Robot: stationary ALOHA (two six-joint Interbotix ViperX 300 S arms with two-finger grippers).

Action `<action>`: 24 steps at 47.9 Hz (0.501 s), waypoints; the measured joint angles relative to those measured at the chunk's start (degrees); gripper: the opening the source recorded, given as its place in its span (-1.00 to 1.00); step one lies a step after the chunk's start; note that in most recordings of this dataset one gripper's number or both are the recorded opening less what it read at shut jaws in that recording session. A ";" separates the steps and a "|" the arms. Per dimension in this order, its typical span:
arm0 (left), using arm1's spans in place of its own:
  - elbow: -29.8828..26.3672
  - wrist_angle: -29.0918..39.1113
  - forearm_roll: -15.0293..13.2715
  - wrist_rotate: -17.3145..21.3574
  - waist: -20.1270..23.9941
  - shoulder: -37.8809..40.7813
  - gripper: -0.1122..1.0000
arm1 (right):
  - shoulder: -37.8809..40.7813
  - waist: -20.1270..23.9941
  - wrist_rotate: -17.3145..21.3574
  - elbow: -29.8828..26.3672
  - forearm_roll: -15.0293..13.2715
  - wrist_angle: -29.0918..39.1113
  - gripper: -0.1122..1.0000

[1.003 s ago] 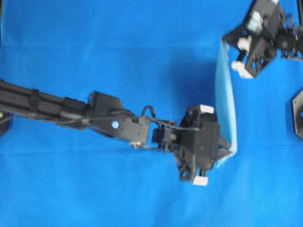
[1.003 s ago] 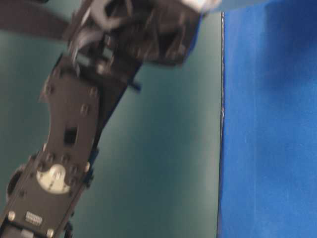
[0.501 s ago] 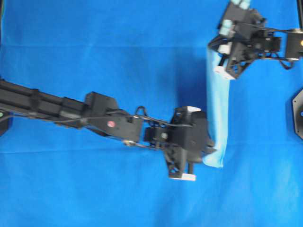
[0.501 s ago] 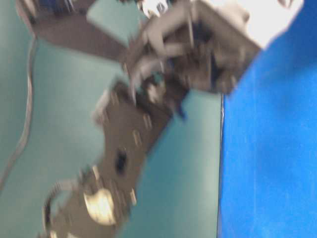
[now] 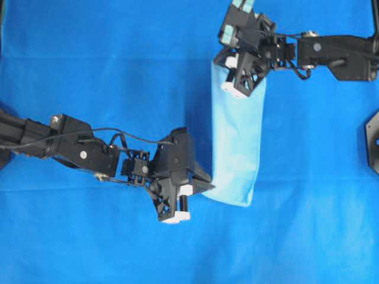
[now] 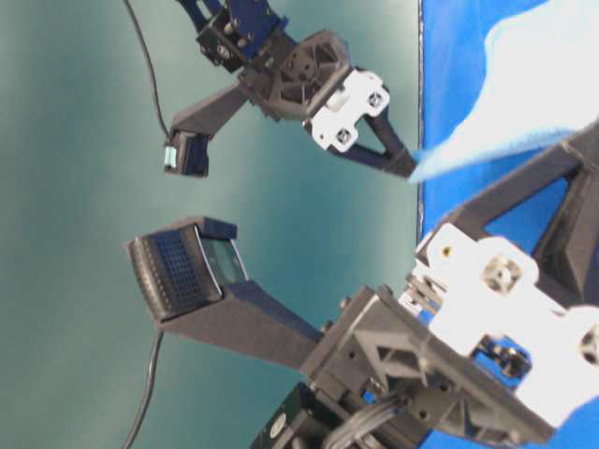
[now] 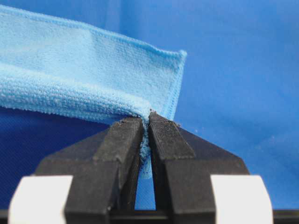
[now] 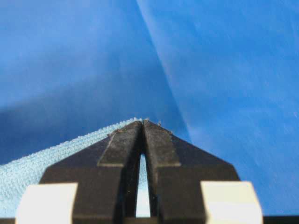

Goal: Fold the light blue towel.
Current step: 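Lower the vertical strip onto the table with both grippers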

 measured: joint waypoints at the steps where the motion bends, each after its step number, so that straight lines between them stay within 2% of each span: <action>1: 0.00 0.00 0.09 0.00 0.00 0.00 -0.71 | 0.26 0.09 -0.09 -0.26 0.00 -0.18 -0.75; 21: 0.00 0.00 0.00 0.00 0.00 0.09 -0.71 | 0.70 0.09 -0.79 -0.70 -0.18 -2.02 -0.75; 24: 0.00 0.00 0.09 0.00 0.00 0.00 -0.58 | 0.79 0.09 -0.79 -0.70 -0.18 -2.11 -0.74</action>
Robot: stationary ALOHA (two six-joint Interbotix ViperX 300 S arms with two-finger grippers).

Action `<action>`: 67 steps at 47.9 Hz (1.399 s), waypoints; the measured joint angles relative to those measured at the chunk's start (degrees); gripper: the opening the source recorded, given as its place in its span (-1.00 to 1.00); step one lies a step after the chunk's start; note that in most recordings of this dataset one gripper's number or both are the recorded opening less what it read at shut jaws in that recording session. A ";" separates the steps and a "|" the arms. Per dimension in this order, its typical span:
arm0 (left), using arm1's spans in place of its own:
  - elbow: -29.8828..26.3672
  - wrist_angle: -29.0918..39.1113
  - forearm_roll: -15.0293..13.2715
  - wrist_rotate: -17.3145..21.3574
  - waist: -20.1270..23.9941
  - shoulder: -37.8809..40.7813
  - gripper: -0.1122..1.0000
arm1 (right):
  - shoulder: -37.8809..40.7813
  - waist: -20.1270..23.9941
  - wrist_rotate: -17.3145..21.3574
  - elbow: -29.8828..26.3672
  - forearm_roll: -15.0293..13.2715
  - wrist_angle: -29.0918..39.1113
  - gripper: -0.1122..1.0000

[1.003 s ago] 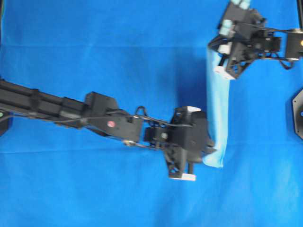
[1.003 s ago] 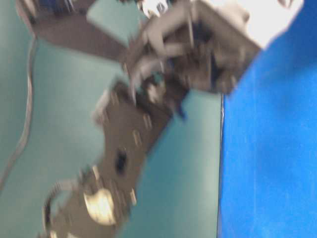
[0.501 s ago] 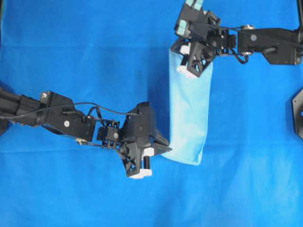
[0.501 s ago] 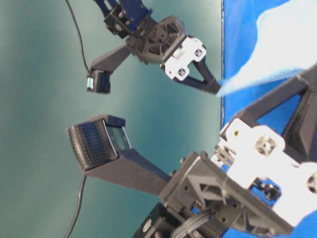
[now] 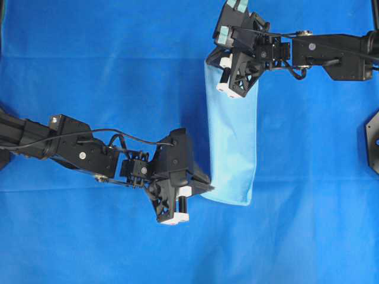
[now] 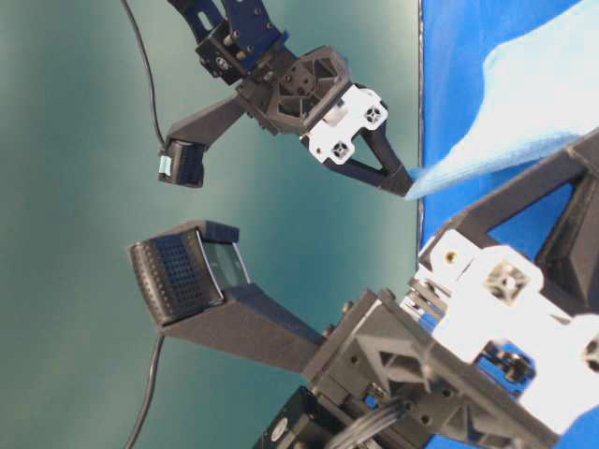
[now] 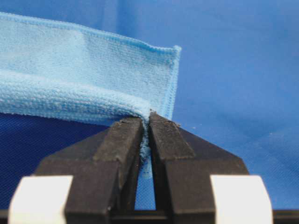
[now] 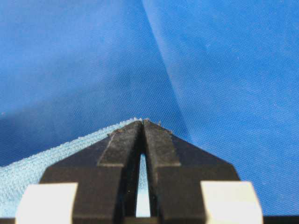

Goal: Fold the light blue towel.
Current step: 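Lower the vertical strip onto the table with both grippers, then open both grippers and withdraw them to the sides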

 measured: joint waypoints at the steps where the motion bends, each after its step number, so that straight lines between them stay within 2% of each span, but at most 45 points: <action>1: 0.00 0.00 -0.09 -0.09 0.00 0.09 -0.50 | 0.00 0.00 -0.09 0.00 0.00 0.00 -0.74; 2: 0.00 0.09 0.00 -0.09 -0.09 0.09 -0.41 | 0.18 0.00 -0.09 0.00 0.00 0.00 -0.72; 4: 0.00 0.00 -0.09 -0.18 -0.26 0.00 -0.16 | 0.18 0.00 -0.18 0.00 -0.09 0.09 -0.56; 10: -0.09 0.35 0.09 -0.09 -2.29 0.00 0.53 | 0.26 -0.70 -0.18 -0.09 -0.18 -0.09 0.15; 14: -0.18 2.29 0.09 0.00 -2.81 -0.09 0.74 | 0.26 -1.14 -0.09 -0.09 -0.18 0.00 0.43; 19: -0.18 6.86 0.09 -0.18 -2.37 -2.02 0.71 | 0.26 -1.14 0.00 0.00 -0.18 0.44 0.35; 30: 0.44 18.11 0.09 -1.05 -2.64 -9.84 0.70 | -2.37 -0.62 0.70 1.14 -0.18 2.46 0.37; 39: 3.60 20.48 0.26 -1.14 -2.64 -16.26 0.70 | -9.49 1.93 0.97 4.39 -0.09 4.48 0.37; 50: 8.09 15.12 0.53 1.58 -1.32 -22.76 0.69 | -21.53 5.98 2.11 11.07 1.05 5.36 0.37; 56: 12.48 9.58 0.53 4.92 0.35 -26.28 0.69 | -27.77 6.33 3.78 15.21 1.58 5.45 0.37; 67: 20.65 -1.14 0.53 8.35 4.04 -32.96 0.69 | -39.11 10.37 6.68 22.85 1.76 3.69 0.37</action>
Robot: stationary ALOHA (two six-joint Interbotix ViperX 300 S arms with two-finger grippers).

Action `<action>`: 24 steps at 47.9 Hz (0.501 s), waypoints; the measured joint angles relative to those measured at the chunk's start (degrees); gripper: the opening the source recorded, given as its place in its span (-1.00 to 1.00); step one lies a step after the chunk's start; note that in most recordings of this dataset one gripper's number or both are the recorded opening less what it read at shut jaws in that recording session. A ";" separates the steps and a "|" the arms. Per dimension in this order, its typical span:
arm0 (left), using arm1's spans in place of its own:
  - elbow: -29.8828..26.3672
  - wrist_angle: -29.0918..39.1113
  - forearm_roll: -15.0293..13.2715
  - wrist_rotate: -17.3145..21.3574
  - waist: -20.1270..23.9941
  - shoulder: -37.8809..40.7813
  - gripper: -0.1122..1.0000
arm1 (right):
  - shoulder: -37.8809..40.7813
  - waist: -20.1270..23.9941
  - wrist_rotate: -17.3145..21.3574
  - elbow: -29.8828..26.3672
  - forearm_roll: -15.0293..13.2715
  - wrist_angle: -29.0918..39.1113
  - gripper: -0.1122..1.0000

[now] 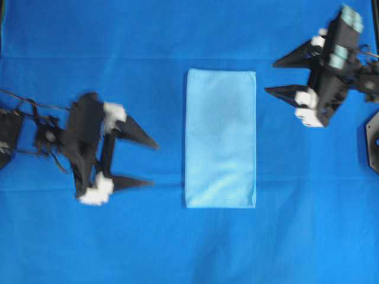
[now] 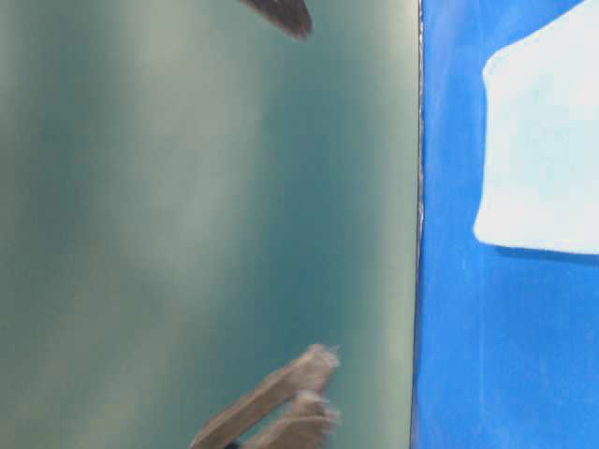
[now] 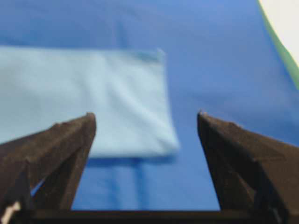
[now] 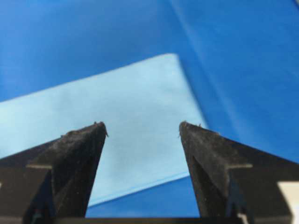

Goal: Fold the light blue towel.
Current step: 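Open both grippers and withdraw them to the sides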

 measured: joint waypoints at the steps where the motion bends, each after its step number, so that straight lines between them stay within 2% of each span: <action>1: 0.79 -1.14 0.00 0.44 0.62 -0.53 0.69 | -0.70 0.09 0.18 0.70 0.00 -0.35 0.37; 11: 5.27 -8.00 0.00 2.29 4.22 -1.76 0.69 | -4.39 0.00 2.46 7.03 0.00 -6.42 0.37; 24: 5.71 -9.05 0.09 2.37 5.45 -1.67 0.69 | -4.13 0.09 2.72 8.26 0.09 -8.00 0.37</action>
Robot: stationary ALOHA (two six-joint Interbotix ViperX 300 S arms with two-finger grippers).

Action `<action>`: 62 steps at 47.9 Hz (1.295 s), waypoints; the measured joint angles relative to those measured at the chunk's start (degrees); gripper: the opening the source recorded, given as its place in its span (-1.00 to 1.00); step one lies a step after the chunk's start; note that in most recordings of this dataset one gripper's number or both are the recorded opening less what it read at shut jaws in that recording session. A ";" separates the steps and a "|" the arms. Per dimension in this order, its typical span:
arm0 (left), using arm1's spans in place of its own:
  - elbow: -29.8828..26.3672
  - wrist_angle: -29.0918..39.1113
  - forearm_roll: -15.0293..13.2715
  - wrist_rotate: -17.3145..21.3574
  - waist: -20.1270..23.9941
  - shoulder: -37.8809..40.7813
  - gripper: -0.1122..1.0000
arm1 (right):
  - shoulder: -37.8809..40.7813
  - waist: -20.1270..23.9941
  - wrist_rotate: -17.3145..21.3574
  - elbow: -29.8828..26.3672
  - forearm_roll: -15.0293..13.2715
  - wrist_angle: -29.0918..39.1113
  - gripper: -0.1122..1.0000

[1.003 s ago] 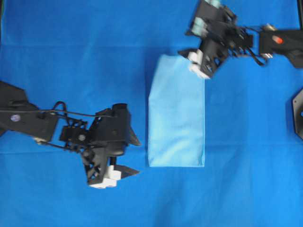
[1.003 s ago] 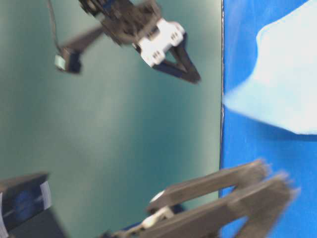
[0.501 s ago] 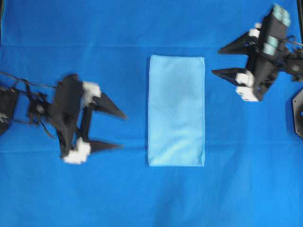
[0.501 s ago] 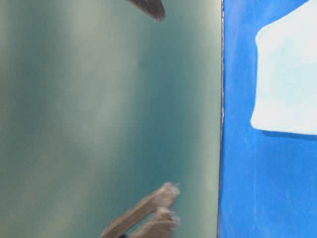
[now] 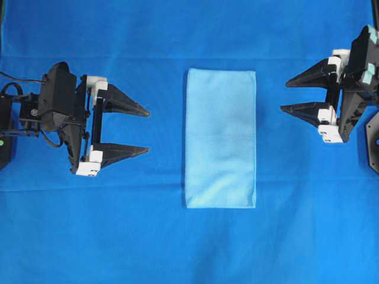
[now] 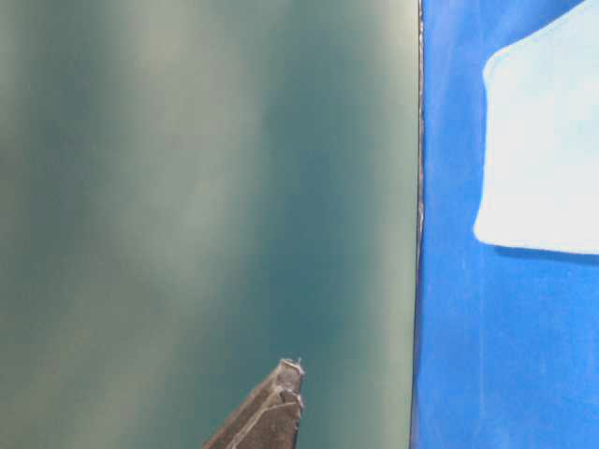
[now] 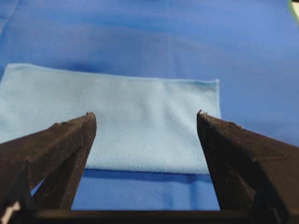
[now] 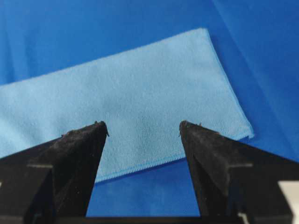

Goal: Fold the light blue towel.
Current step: 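Open both grippers and withdraw them to the sides, then move both grippers to the strip's top corners and pinch them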

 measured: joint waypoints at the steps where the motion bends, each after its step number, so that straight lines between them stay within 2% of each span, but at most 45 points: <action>1: 0.00 -0.09 -0.09 0.00 0.00 0.00 0.69 | 0.00 0.00 0.00 0.00 0.00 0.00 0.37; 11: -0.09 -0.09 0.00 0.09 1.32 0.70 0.68 | 0.26 -0.97 0.00 0.00 0.00 0.00 0.37; 19: -1.93 0.00 -0.09 0.35 5.62 4.66 0.68 | 3.43 -6.68 0.09 -0.88 0.00 -0.09 0.37; 25: -5.10 0.00 0.00 0.35 10.02 11.34 0.68 | 9.40 -11.16 -0.26 -2.46 -0.53 -0.09 0.37; 31: -8.70 0.00 0.00 0.35 13.01 17.49 0.68 | 16.26 -13.45 -0.62 -5.27 -1.93 -0.09 0.37; 48: -17.31 -0.09 0.00 0.35 19.69 32.61 0.68 | 37.44 -14.68 -0.88 -15.91 -6.94 -0.18 0.37; 56: -19.86 -0.09 0.00 0.35 22.24 37.88 0.68 | 42.71 -15.29 -0.97 -18.02 -7.73 -0.26 0.37; 62: -21.45 -0.09 0.00 0.35 22.50 40.61 0.68 | 44.47 -16.35 -0.70 -18.19 -8.00 -0.53 0.37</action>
